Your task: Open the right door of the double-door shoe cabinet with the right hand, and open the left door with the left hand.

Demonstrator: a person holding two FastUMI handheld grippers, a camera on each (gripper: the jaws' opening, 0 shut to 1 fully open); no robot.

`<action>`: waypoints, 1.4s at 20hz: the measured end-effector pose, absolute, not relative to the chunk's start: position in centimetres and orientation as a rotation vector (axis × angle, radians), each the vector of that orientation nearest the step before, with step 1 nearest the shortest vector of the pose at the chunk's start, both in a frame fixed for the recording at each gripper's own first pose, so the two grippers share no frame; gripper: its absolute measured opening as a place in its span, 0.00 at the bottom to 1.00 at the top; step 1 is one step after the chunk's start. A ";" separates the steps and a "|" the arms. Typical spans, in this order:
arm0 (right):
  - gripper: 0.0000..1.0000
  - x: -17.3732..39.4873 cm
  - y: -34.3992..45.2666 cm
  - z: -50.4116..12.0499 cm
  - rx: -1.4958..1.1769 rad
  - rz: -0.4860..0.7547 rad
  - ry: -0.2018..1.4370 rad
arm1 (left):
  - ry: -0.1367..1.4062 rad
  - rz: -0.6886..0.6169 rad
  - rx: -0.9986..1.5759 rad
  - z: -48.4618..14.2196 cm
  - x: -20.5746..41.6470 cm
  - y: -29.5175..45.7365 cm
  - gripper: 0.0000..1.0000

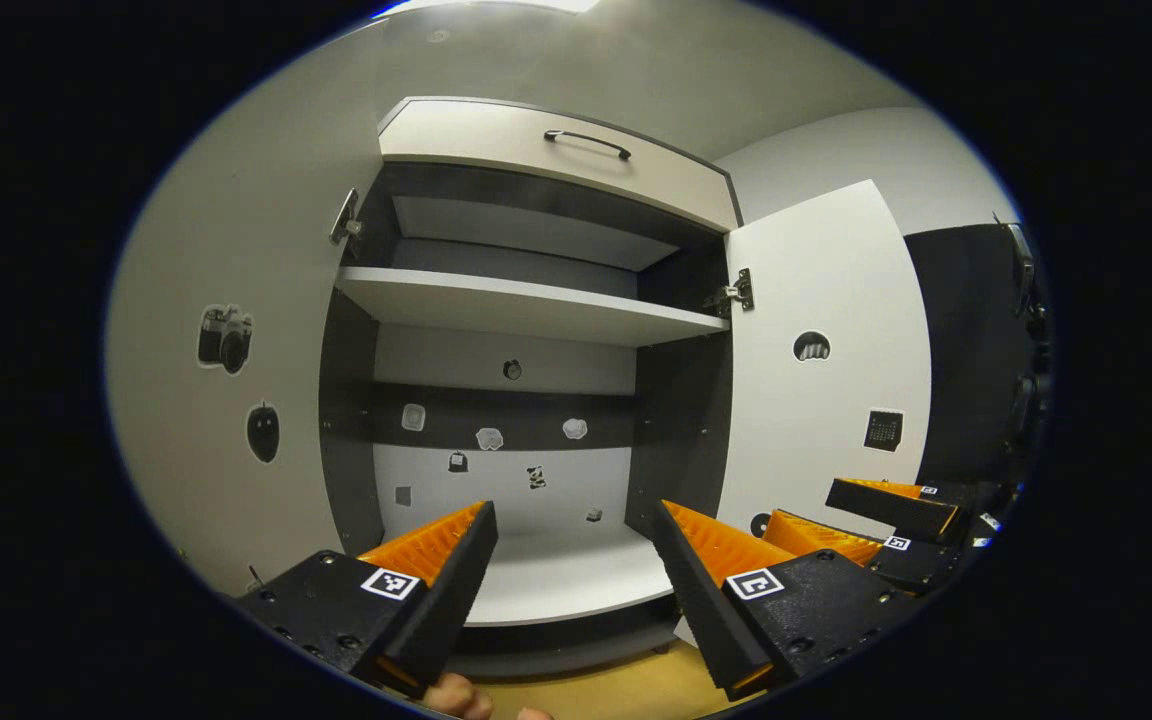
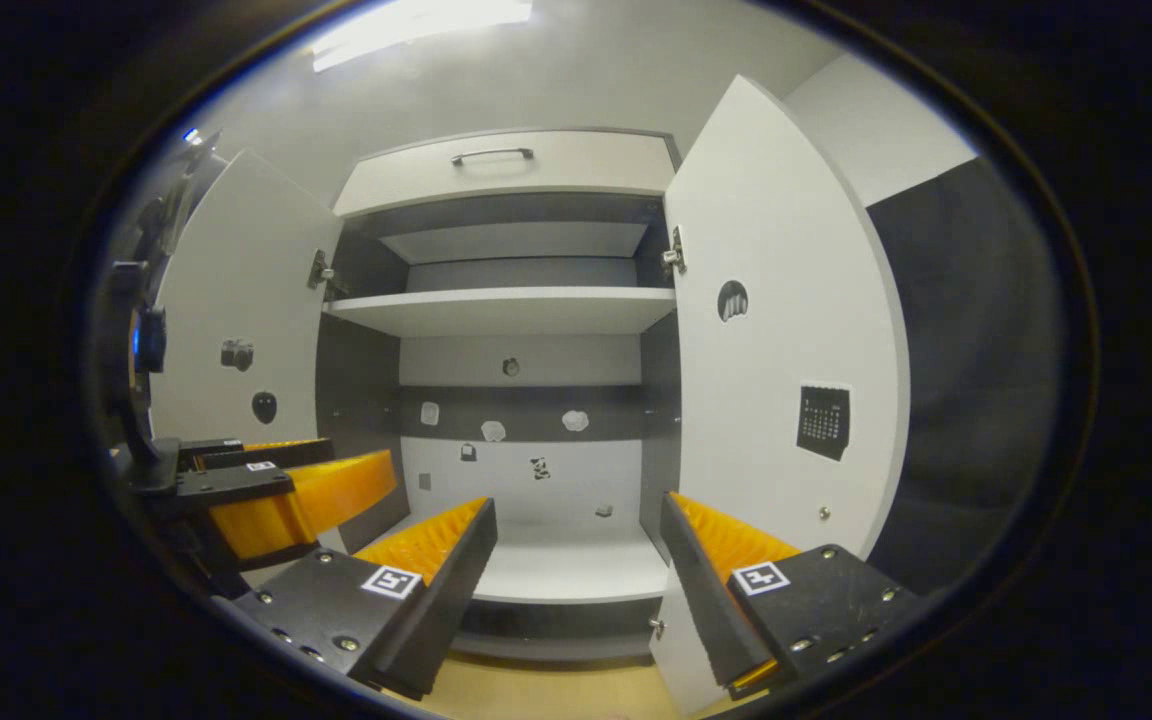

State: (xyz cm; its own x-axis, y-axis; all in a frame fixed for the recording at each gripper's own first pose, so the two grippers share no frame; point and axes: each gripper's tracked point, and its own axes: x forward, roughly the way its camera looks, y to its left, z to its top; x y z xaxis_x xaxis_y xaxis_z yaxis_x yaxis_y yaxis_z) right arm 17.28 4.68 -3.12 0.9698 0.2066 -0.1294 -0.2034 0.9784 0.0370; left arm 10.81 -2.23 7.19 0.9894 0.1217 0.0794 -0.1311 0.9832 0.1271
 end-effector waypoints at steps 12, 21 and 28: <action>0.97 17.2 5.6 -3.1 0.028 0.214 0.136 | -0.079 0.151 0.140 7.7 10.4 -0.9 0.96; 0.97 17.2 5.5 -3.4 0.029 0.199 0.140 | -0.071 0.148 0.146 7.4 10.5 -0.6 0.96; 0.97 17.6 5.7 -3.5 0.031 0.197 0.139 | -0.078 0.155 0.152 7.6 10.6 -0.2 0.96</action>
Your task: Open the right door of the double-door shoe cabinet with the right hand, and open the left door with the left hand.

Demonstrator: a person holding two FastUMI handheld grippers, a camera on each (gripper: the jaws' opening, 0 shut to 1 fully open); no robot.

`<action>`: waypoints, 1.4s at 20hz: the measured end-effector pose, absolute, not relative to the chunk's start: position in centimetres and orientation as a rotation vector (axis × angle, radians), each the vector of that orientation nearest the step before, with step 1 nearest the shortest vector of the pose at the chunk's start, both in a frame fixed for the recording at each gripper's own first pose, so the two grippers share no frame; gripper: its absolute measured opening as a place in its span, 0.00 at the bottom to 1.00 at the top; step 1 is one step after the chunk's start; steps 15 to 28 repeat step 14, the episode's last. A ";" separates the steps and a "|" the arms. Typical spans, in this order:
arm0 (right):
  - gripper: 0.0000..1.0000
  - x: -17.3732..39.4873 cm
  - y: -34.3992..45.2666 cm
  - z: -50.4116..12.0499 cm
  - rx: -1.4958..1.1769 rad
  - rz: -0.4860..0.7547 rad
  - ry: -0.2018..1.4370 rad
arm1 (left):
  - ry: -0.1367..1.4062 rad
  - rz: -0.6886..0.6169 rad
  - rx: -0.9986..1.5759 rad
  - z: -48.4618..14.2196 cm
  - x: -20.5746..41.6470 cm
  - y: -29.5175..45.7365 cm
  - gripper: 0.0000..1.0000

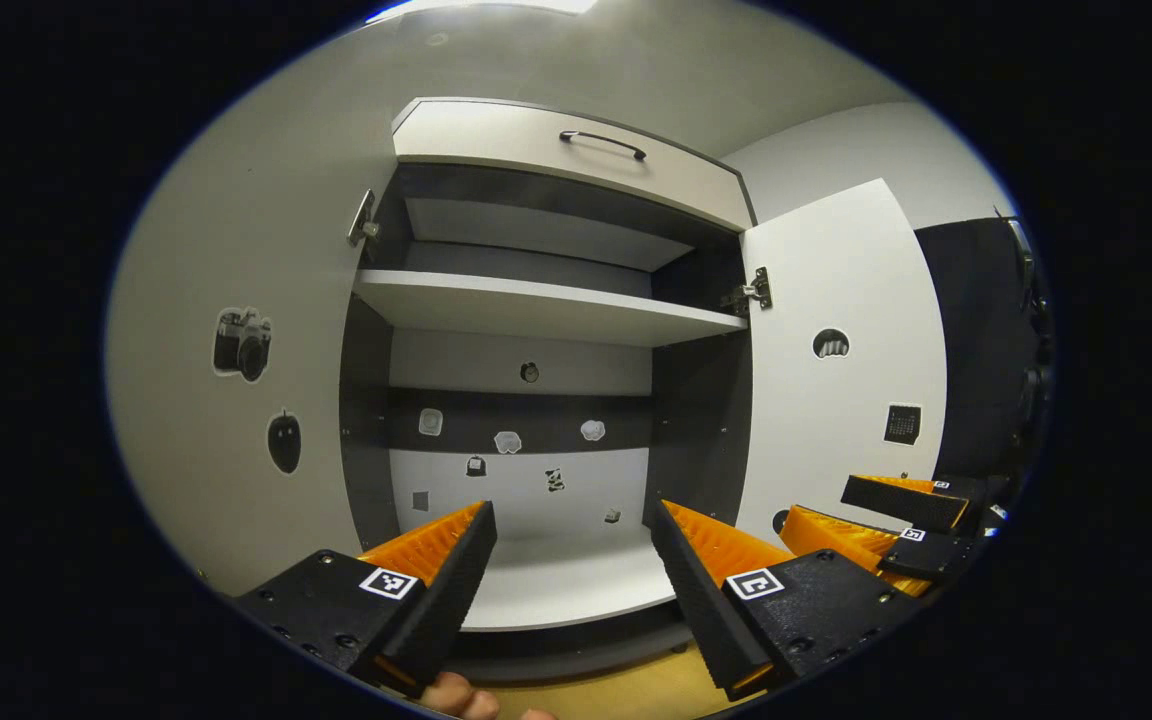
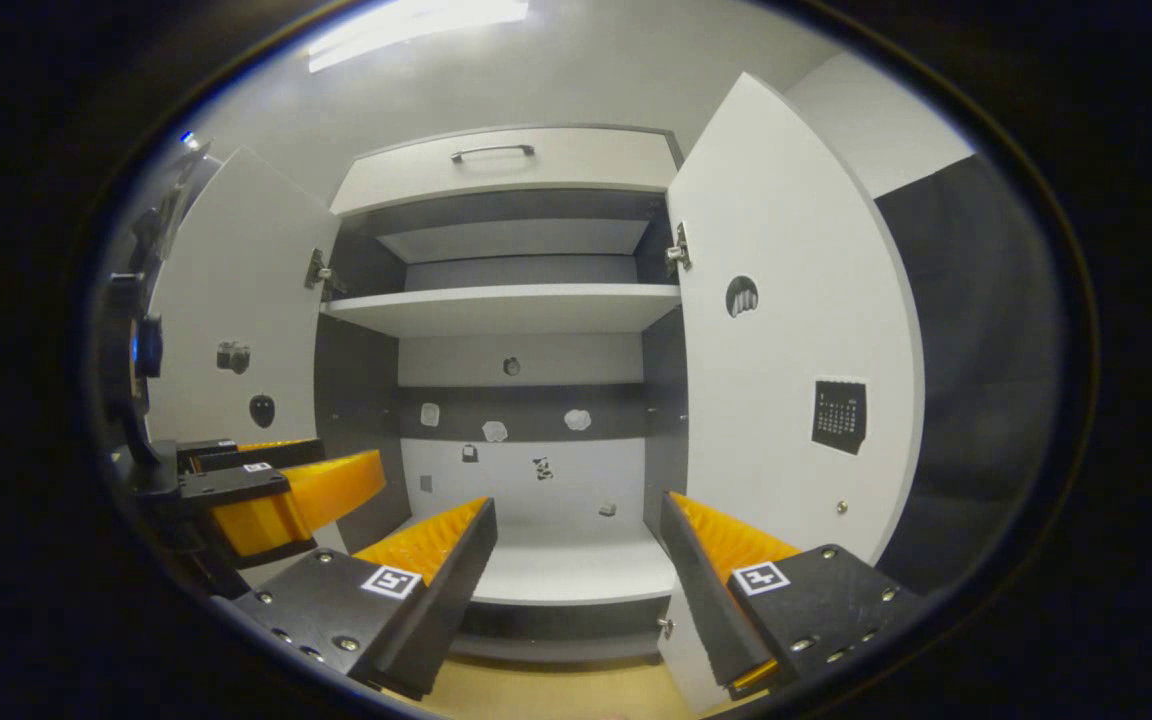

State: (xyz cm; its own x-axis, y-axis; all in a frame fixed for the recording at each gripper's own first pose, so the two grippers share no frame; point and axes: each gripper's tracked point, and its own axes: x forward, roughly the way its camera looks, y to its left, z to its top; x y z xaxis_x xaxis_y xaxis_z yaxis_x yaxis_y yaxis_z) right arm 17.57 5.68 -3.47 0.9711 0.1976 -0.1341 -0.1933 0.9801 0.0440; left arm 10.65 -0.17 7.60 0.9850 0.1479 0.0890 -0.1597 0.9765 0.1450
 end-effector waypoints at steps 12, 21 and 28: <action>0.97 17.9 5.2 -3.1 0.033 0.192 0.126 | -0.085 0.162 0.165 7.7 11.0 -0.2 0.96; 0.97 17.9 5.0 -2.9 0.032 0.192 0.124 | -0.089 0.158 0.160 7.7 11.1 -0.4 0.96; 0.97 17.9 5.0 -2.9 0.032 0.192 0.124 | -0.089 0.158 0.160 7.7 11.1 -0.4 0.96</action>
